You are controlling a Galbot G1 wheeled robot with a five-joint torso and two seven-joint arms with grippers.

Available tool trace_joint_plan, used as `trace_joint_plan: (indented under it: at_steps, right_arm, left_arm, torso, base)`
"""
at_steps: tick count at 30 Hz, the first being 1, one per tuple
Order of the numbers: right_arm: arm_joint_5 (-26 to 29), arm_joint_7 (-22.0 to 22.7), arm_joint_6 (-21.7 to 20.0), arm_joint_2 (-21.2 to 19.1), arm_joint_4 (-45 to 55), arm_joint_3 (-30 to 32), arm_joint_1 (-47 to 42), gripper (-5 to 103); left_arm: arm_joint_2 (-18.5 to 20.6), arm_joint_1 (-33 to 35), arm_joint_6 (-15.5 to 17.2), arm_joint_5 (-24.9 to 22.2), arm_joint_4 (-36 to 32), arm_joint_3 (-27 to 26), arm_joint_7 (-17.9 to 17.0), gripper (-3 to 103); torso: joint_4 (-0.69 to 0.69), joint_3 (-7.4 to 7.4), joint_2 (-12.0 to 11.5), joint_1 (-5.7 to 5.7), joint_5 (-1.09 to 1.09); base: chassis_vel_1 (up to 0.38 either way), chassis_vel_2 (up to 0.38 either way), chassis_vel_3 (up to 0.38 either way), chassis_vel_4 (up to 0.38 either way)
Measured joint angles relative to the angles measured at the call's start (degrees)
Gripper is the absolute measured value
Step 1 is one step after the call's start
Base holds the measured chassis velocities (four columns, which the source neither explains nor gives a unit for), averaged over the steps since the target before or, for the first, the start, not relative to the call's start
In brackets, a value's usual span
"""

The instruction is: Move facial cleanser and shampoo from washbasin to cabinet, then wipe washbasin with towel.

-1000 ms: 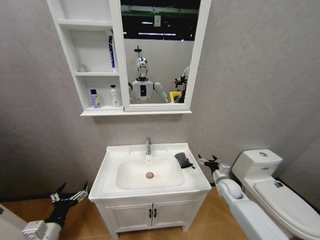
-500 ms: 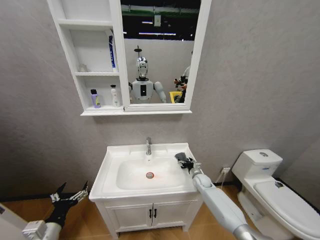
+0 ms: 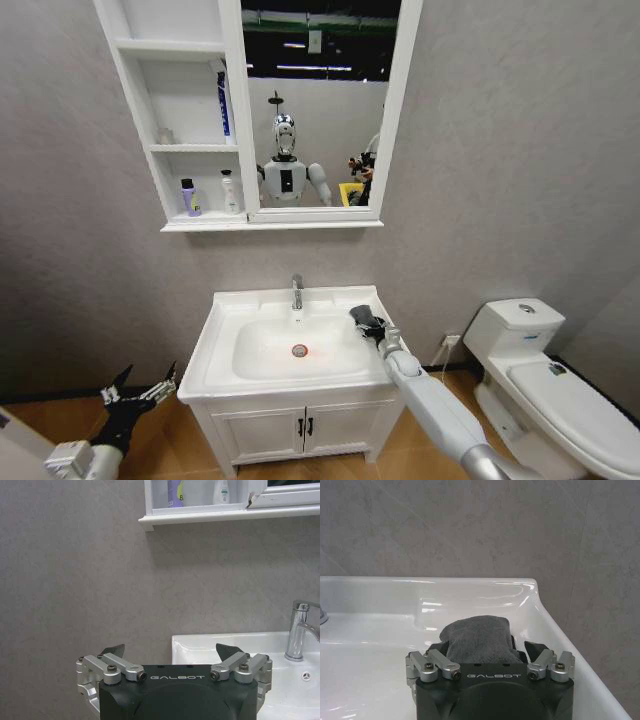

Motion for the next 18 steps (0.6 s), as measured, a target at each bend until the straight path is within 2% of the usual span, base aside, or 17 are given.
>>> trace_joint_plan:
  at_steps: [1, 2, 3, 5, 6, 11, 15, 18]
  right_arm:
    - [0.11, 0.00, -0.05, 0.00, -0.35, 0.00, 0.22, 82]
    - [0.13, -0.02, -0.08, 0.00, -0.45, 0.00, 0.27, 82]
    - [0.17, -0.05, -0.38, -0.09, -0.74, -0.02, 0.40, 71]
    - [0.18, -0.05, -0.46, -0.11, -0.79, -0.02, 0.42, 71]
    - [0.30, -0.05, -0.80, -0.18, -0.85, -0.02, 0.47, 60]
    - [0.88, -0.15, -1.64, -0.11, -1.08, -0.07, 0.66, 50]
    - [2.51, 0.00, -3.00, -0.20, 0.26, -0.15, 0.45, 28]
    - [2.75, 0.69, -3.82, -0.56, 2.41, -0.05, -0.34, 22]
  left_arm:
    - [0.00, 0.00, 0.00, 0.00, 0.00, 0.00, 0.00, 100]
    - [0.00, 0.00, 0.00, 0.00, 0.00, 0.00, 0.00, 100]
    - [0.00, 0.00, 0.00, 0.00, 0.00, 0.00, -0.01, 100]
    - [0.00, 0.00, 0.00, 0.00, 0.00, 0.00, 0.00, 100]
    - [0.00, 0.00, 0.00, 0.00, 0.00, 0.00, 0.00, 100]
    - [0.00, 0.00, 0.00, 0.00, 0.00, 0.00, -0.01, 100]
    - [0.00, -0.01, 0.00, 0.00, 0.00, 0.00, -0.01, 100]
    - [0.00, 0.00, 0.01, -0.01, 0.00, 0.00, -0.01, 100]
  torso:
    - [0.00, 0.00, 0.00, 0.00, 0.00]
    - [0.00, 0.00, 0.00, 0.00, 0.00]
    - [0.01, 0.00, 0.00, 0.00, 0.01]
    - [0.01, 0.00, 0.00, 0.00, 0.00]
    - [0.00, 0.00, 0.00, 0.00, 0.00]
    - [0.00, 0.00, 0.00, 0.00, 0.00]
    - [-0.01, 0.00, 0.00, 0.00, 0.00]
    - [0.00, 0.00, 0.00, 0.00, 0.01]
  base:
    - [0.000, 0.000, 0.000, 0.000]
    - [0.000, 0.000, 0.000, 0.000]
    - [0.000, 0.000, 0.000, 0.000]
    - [0.000, 0.000, 0.000, 0.000]
    - [0.000, 0.000, 0.000, 0.000]
    - [0.000, 0.000, 0.000, 0.000]
    - [0.000, 0.000, 0.000, 0.000]
    - [0.000, 0.000, 0.000, 0.000]
